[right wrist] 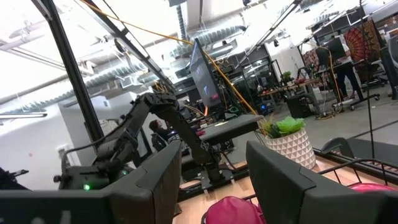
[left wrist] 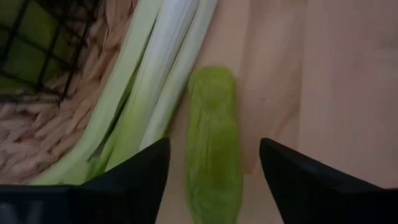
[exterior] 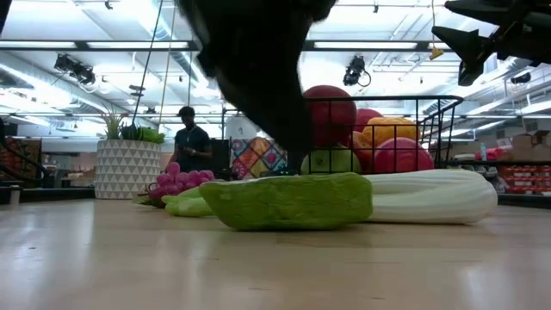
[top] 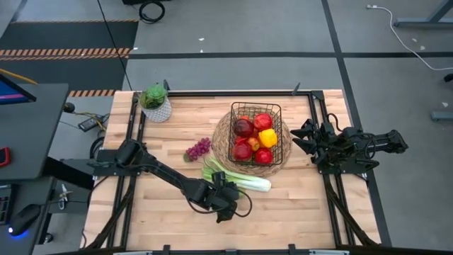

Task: Build produce basket
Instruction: Put the cucumber into the wire basket

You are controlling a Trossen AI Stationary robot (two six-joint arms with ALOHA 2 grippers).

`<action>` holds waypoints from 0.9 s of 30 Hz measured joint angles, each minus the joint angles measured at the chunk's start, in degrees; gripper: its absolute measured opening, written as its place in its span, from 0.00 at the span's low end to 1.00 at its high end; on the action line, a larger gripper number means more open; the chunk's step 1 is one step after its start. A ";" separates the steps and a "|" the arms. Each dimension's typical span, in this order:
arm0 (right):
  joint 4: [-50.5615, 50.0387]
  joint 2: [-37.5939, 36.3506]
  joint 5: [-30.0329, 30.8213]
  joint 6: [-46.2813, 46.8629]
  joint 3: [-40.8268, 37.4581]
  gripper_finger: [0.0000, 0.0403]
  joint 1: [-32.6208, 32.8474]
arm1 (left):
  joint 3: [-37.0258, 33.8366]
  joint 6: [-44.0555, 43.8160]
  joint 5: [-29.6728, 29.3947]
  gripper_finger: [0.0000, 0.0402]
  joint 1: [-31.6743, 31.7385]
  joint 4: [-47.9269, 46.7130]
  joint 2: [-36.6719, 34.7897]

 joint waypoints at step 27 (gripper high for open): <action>-0.04 0.00 -0.04 0.00 0.00 0.47 -0.01 | -11.07 -1.25 5.36 0.41 1.84 10.03 -0.04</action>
